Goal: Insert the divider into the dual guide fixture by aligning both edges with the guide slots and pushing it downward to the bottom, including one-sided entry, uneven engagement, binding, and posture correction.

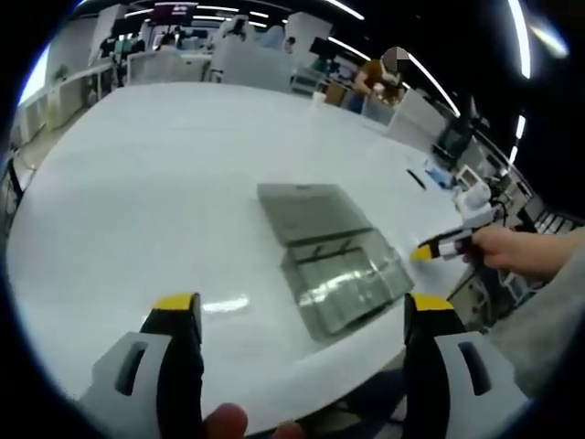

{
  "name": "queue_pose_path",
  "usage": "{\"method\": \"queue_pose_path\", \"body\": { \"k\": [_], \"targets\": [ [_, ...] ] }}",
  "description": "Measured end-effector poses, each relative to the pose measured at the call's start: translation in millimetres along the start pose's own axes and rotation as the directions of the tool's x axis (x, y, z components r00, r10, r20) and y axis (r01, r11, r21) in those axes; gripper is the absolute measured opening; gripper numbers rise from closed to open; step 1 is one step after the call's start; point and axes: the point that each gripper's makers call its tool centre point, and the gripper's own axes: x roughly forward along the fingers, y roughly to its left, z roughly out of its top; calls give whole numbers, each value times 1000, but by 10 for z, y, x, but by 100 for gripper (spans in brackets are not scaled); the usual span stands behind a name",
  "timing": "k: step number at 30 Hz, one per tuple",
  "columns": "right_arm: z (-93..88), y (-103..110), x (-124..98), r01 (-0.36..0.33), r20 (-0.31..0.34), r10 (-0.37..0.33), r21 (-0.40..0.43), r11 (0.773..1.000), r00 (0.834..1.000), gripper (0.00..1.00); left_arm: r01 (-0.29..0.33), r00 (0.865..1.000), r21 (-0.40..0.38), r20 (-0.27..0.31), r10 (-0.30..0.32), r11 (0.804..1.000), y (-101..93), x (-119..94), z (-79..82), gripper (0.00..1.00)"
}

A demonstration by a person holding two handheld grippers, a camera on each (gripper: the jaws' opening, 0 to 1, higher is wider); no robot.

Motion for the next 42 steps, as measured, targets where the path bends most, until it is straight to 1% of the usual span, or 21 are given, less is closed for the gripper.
{"method": "queue_pose_path", "body": {
  "k": [7,11,16,18,21,24,28,42],
  "targets": [
    [0,14,7,26,-13,-26,7,1000,1000,34,-1,1000,-1,-2,1,1000,20,1,5,89],
    [-13,6,8,52,-25,-51,2,999,998,32,-1,1000,-1,0,1,1000,28,-6,18,89],
    [-11,12,14,69,-43,-69,-2,998,997,32,-2,1000,0,2,2,1000,43,-11,31,89],
    [-8,20,16,75,-45,-75,11,997,996,34,-2,1000,0,3,2,1000,48,-16,40,89],
    [-18,24,22,87,-56,-88,-17,996,995,33,-6,1000,0,7,6,1000,57,-32,58,89],
    [-23,-1,23,101,-59,-102,-14,995,993,31,-11,1000,0,8,11,1000,73,-41,61,89],
    [-21,5,29,114,-64,-115,-14,993,991,31,-14,1000,-4,11,14,1000,80,-54,62,89],
    [-24,5,29,129,-82,-128,7,992,988,30,-10,1000,-4,16,10,1000,64,-47,72,89]
  ]
}}
